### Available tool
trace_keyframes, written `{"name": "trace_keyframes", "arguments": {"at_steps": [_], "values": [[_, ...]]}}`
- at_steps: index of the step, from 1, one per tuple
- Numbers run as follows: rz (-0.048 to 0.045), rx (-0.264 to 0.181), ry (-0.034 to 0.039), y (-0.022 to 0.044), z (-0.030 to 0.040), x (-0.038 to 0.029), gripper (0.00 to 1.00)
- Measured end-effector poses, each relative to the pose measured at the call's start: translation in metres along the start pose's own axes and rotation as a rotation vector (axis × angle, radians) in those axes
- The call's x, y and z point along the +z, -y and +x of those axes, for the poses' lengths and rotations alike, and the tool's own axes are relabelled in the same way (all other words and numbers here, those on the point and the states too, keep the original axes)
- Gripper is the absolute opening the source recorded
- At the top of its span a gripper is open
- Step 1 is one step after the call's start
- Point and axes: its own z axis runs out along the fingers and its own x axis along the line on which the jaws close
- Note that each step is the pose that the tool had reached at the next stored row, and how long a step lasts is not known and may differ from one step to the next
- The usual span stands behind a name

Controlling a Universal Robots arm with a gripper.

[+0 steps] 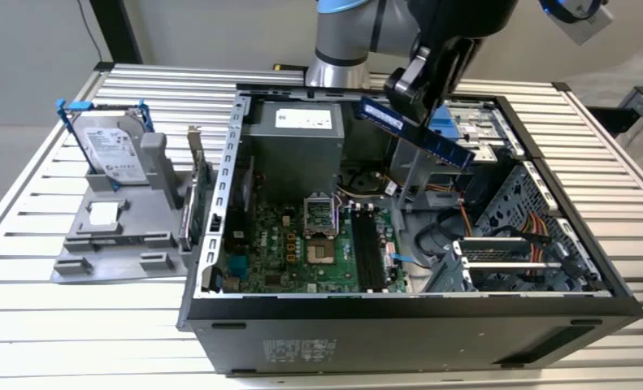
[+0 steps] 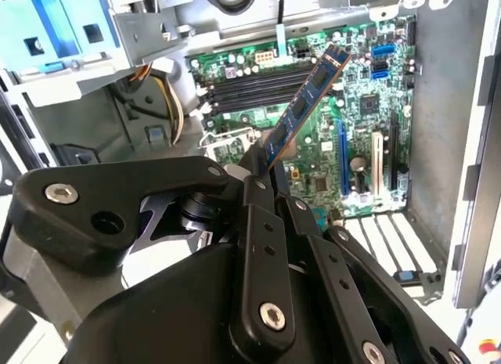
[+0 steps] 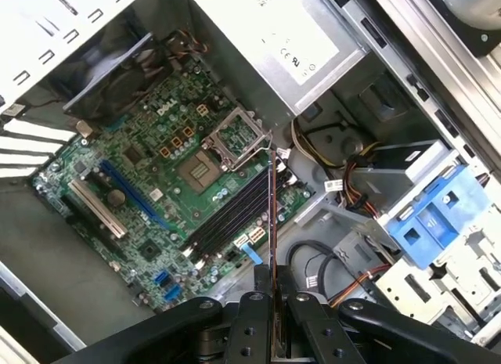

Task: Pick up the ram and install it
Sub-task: 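Insert the ram into the slot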

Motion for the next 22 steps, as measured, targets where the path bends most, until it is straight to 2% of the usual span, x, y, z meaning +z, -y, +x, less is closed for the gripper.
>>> {"name": "trace_keyframes", "arguments": {"at_steps": [22], "values": [[0.0172, 0.211, 0.0057, 0.0, 0.0, 0.0, 0.0]]}}
